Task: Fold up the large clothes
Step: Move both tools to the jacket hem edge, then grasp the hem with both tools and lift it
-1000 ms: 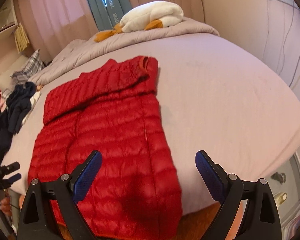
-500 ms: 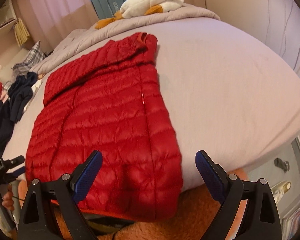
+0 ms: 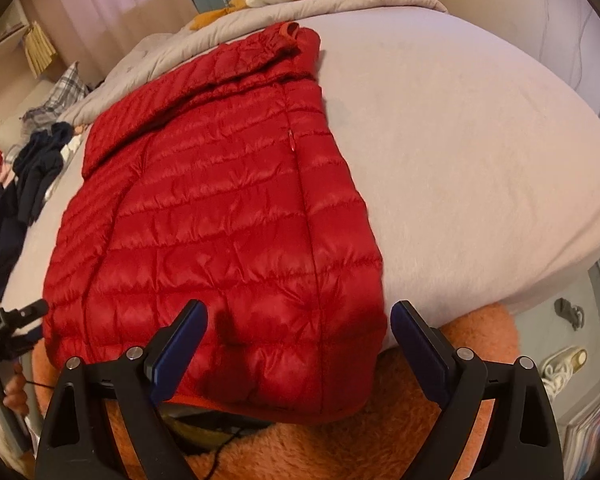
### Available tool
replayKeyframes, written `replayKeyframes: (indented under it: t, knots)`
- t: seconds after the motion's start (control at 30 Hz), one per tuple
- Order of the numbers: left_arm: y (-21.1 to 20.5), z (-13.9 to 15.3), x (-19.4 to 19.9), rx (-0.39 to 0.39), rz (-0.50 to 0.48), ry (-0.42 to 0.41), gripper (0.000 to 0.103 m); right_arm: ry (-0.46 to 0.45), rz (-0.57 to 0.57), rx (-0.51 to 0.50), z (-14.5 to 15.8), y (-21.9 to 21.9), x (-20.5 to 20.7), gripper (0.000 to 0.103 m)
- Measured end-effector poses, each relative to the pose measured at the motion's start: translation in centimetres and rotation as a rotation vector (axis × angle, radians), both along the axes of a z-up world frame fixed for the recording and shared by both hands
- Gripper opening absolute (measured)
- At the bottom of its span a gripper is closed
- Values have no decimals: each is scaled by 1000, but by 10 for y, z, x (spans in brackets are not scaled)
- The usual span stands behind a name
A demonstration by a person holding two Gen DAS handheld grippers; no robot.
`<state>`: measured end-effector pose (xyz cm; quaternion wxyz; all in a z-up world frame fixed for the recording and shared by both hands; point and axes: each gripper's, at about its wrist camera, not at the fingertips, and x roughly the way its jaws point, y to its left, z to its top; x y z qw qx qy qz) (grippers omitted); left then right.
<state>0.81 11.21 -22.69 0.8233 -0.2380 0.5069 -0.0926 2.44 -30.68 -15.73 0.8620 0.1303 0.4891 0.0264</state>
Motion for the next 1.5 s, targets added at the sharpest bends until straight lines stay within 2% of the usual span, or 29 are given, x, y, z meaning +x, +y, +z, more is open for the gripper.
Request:
replayKeyframes:
  t: [0.4,0.8,1.03,1.27,1.37,1.43,1.5]
  knots:
    - [-2,-5,-10,-5,-46,-3,86,45,18,20,-8,1,-2,91]
    - [0,-11,-19,-35,-50,42,83,74,30,45,-14,0,-3,91]
    - [-6,-12,-21,-8,-62,33,83,92,35,62,-20,2,-1,88]
    - [-4,-18,-23,-58,-50,58,82,109,31,103,-27,-1,0,85]
    - [-7,-19,-24,-44,-38,62,78,109,34,113,-27,-3,0,82]
    - [-9,-17,-25,-32,-39,55,71,106,38,118,-27,-3,1,79]
    - [-8,-17,-26,-24,-30,55,64,102,41,128,-27,-4,0,71]
